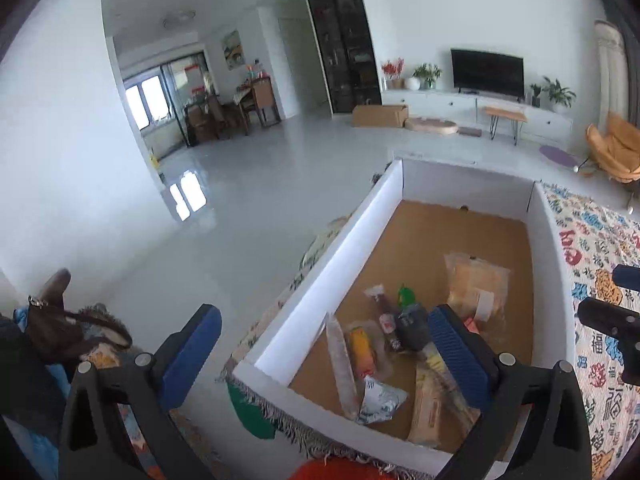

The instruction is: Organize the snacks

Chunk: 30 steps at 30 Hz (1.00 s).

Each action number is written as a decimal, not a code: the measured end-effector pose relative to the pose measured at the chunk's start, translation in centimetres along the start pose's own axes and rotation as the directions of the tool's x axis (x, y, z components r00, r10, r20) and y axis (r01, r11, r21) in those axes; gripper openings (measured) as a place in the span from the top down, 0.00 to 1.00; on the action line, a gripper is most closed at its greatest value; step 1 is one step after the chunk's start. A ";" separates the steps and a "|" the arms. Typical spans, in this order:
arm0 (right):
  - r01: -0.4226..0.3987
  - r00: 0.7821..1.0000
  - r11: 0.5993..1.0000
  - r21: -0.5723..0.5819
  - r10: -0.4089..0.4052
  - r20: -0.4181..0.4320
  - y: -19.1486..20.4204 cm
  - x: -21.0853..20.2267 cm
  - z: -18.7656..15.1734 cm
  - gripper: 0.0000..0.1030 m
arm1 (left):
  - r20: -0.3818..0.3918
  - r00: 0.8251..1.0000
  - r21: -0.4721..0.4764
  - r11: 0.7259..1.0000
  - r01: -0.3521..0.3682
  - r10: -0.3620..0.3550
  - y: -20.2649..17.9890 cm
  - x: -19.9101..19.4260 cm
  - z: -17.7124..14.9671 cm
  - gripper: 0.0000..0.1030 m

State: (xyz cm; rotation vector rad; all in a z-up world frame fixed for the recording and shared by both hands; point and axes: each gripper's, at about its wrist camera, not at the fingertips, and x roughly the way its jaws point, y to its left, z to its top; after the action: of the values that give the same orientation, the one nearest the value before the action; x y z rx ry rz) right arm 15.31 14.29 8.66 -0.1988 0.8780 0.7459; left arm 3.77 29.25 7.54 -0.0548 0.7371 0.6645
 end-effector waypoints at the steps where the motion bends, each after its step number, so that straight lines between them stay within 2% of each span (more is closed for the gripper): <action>1: 0.003 1.000 1.000 0.000 -0.003 -0.005 0.1 0.0 0.0 0.22 | -0.021 1.000 -0.014 1.000 0.003 -0.003 0.2 0.2 0.0 0.01; 7: -0.003 0.999 1.000 -0.012 0.002 -0.033 1.1 0.0 -0.2 0.22 | -0.074 0.995 -0.055 0.997 0.058 -0.062 1.1 0.7 -0.7 0.01; 11: -0.006 0.999 0.999 -0.033 0.005 -0.039 1.8 -0.2 -0.1 0.22 | -0.061 0.997 -0.031 0.999 0.042 -0.044 0.9 0.2 -0.9 0.01; 30: 0.012 0.999 0.997 -0.070 -0.015 -0.052 3.3 0.1 -0.1 0.22 | -0.065 0.995 -0.039 0.997 0.071 -0.074 1.4 -0.2 -0.8 0.01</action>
State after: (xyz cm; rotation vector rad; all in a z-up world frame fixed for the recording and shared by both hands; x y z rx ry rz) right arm 13.13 16.79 8.97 -0.2871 0.9002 0.7620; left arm 2.33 30.01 7.33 -0.1374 0.7837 0.6089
